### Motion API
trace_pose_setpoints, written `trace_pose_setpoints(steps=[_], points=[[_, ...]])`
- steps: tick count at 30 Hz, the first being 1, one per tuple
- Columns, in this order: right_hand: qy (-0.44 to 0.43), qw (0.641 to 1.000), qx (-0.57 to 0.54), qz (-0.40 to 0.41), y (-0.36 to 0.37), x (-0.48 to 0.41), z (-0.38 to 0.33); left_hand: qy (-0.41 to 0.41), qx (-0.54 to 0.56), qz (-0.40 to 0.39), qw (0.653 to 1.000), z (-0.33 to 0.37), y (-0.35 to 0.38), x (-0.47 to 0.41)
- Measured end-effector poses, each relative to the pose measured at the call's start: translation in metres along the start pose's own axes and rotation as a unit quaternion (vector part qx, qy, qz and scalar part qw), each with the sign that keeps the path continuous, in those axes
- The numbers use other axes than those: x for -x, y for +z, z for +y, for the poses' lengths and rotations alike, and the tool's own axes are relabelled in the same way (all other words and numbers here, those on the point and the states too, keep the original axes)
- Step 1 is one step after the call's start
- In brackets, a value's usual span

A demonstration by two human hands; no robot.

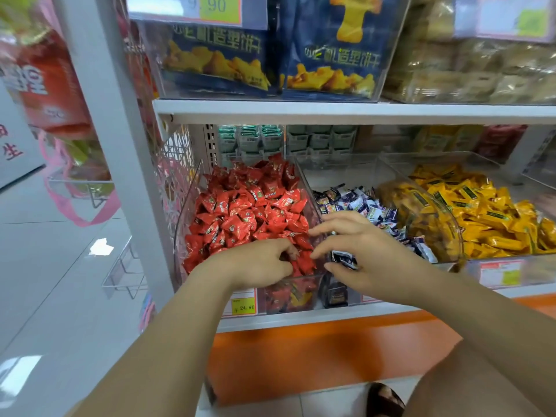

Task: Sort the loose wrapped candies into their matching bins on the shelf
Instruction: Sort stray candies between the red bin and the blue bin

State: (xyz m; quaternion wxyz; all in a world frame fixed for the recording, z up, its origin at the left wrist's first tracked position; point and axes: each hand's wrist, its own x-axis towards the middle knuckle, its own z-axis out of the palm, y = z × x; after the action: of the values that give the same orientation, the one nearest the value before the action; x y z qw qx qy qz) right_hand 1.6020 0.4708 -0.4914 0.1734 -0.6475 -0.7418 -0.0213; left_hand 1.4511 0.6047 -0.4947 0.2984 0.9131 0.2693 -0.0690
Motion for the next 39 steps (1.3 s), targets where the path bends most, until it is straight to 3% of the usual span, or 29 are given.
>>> trace_pose_setpoints(steps=[6, 16, 28, 34, 39], points=[[-0.003, 1.0, 0.0, 0.006, 0.0, -0.002, -0.002, 0.045, 0.08, 0.0, 0.996, -0.004, -0.002, 0.006], [-0.006, 1.0, -0.007, 0.013, 0.003, -0.003, 0.001, 0.045, 0.088, -0.009, 0.995, -0.004, 0.0, 0.01], [0.007, 0.999, -0.014, 0.052, 0.008, -0.007, -0.003, 0.09, 0.116, 0.061, 0.987, -0.01, -0.003, 0.023], [0.036, 0.997, -0.017, 0.071, 0.009, -0.013, -0.009, 0.117, 0.166, 0.182, 0.962, -0.021, -0.009, 0.024], [0.086, 0.991, -0.053, 0.084, 0.008, -0.024, -0.017, 0.16, 0.218, 0.314, 0.91, -0.021, -0.017, 0.029]])
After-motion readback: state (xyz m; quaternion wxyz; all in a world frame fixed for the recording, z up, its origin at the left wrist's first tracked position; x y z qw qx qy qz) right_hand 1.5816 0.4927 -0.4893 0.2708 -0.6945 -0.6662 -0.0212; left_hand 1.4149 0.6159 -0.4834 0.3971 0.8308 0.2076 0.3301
